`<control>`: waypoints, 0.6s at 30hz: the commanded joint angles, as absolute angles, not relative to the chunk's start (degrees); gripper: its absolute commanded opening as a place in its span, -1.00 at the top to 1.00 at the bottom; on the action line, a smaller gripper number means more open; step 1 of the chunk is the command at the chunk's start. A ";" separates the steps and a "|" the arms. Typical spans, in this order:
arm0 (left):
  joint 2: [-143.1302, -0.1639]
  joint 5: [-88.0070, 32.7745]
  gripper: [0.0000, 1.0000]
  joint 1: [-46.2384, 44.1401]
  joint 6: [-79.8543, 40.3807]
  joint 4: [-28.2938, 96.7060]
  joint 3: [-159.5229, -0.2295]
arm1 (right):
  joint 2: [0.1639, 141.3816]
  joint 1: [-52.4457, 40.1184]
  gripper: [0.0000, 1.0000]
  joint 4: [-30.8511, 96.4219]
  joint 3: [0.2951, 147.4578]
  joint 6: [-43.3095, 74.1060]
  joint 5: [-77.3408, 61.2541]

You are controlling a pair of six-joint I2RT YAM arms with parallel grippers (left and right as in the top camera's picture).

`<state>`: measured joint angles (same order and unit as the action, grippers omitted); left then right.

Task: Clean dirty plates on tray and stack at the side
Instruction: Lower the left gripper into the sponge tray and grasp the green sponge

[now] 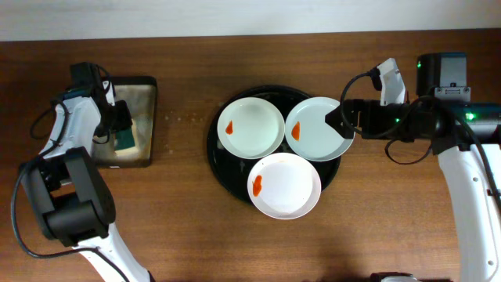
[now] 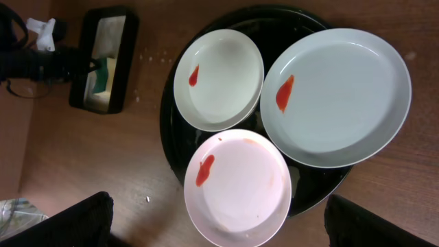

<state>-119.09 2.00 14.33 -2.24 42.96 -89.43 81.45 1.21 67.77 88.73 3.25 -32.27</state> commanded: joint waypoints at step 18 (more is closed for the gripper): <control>-122.67 2.37 1.00 14.37 -1.28 46.72 -90.04 | 80.77 1.48 -0.97 68.18 90.06 3.75 -33.01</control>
<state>-121.54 2.00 14.26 -1.56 47.07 -89.65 81.45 1.21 68.14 88.73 3.27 -32.47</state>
